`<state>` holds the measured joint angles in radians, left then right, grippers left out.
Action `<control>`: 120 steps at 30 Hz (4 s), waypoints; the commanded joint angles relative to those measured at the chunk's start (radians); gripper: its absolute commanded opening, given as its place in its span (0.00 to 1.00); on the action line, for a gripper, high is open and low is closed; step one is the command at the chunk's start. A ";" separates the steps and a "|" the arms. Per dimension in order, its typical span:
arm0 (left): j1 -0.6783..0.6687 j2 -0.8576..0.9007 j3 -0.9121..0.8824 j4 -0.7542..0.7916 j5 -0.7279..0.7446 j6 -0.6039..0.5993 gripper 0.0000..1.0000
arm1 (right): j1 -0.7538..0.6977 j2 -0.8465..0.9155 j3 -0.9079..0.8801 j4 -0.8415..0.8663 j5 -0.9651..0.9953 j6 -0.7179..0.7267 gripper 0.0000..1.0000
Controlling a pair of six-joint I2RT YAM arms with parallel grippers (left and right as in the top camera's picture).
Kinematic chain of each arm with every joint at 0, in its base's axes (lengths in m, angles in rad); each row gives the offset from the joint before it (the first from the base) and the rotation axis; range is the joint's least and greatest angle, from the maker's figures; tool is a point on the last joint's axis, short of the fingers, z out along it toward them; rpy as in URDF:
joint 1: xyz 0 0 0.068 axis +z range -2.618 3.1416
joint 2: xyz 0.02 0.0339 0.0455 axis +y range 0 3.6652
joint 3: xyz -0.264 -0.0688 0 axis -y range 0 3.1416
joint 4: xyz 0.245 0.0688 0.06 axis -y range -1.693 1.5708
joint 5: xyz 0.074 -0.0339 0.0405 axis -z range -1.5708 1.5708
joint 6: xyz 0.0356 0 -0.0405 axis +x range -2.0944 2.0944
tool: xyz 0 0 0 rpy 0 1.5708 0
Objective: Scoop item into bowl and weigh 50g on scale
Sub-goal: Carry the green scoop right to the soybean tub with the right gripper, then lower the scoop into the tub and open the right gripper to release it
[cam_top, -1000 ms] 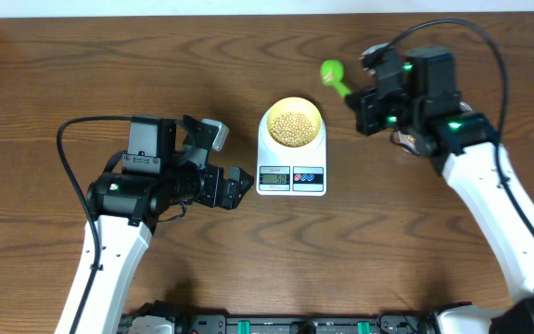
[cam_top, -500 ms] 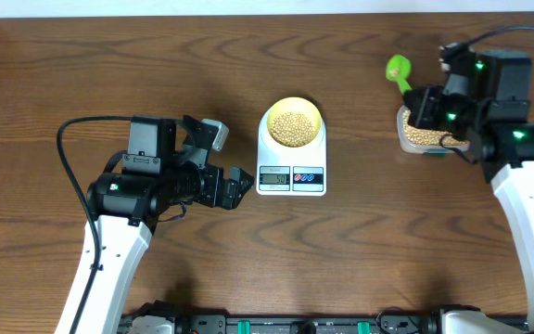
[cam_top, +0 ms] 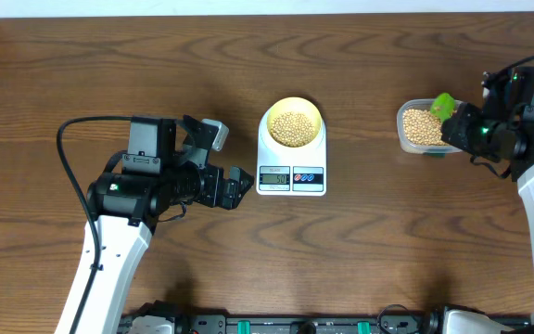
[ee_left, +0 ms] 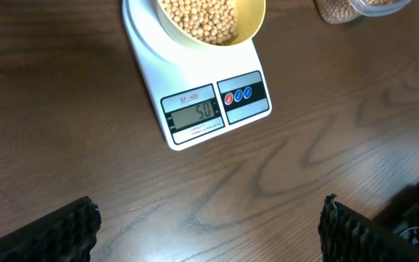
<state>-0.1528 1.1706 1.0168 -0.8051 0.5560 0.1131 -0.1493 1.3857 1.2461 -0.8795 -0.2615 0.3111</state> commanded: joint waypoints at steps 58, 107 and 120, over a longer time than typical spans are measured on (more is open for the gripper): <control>-0.002 0.000 0.002 -0.002 0.016 0.017 0.98 | 0.035 0.256 0.001 0.076 0.181 -0.061 0.72; -0.002 0.000 0.002 -0.002 0.016 0.017 0.98 | 0.032 -0.236 0.004 -0.051 0.074 -0.019 0.99; -0.002 0.000 0.002 -0.002 0.016 0.018 0.98 | 0.031 -0.235 0.003 -0.060 0.075 -0.020 0.99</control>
<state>-0.1528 1.1706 1.0168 -0.8051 0.5564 0.1127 -0.1200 1.1603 1.2461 -0.9356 -0.1810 0.2813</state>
